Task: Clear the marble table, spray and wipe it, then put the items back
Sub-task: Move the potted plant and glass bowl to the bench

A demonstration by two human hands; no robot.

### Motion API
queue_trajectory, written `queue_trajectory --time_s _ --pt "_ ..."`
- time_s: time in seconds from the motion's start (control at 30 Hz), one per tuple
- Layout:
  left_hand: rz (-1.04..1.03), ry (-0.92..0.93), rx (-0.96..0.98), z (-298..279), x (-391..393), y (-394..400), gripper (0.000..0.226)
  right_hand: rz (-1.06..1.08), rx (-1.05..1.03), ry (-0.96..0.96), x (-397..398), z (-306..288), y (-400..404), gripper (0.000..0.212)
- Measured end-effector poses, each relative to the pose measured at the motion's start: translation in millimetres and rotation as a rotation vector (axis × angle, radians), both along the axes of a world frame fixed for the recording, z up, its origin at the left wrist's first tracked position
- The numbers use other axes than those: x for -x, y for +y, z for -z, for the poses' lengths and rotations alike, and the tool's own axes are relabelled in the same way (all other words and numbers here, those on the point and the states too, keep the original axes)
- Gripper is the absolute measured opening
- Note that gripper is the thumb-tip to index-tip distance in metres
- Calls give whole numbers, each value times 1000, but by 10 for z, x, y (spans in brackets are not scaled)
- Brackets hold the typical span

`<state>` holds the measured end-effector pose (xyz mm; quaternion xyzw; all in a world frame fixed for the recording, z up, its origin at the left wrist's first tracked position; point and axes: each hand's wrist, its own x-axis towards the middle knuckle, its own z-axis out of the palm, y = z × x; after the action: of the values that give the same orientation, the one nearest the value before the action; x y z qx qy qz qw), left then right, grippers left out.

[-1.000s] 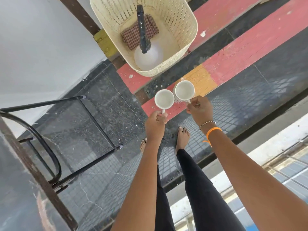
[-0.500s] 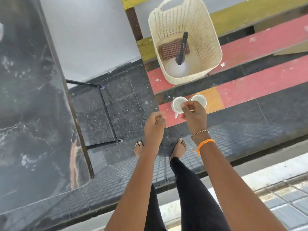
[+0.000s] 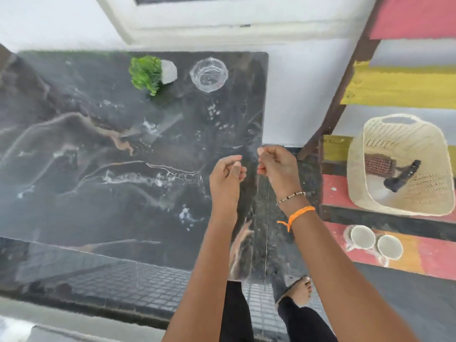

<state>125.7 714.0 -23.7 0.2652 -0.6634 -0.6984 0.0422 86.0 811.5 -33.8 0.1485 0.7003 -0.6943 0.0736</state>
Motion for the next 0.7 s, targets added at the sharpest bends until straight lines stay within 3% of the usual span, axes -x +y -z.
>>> queue_trajectory --time_s 0.37,0.6,0.7 --pt "-99 -172 5 95 1297 -1730 14 72 -97 -96 1454 74 -1317 8" --pt "-199 -180 -275 72 2150 -2099 74 187 -186 -224 2086 269 -1609 13" --pt "-308 -152 -298 36 2332 -2114 92 250 -224 -280 2213 293 -1659 29"
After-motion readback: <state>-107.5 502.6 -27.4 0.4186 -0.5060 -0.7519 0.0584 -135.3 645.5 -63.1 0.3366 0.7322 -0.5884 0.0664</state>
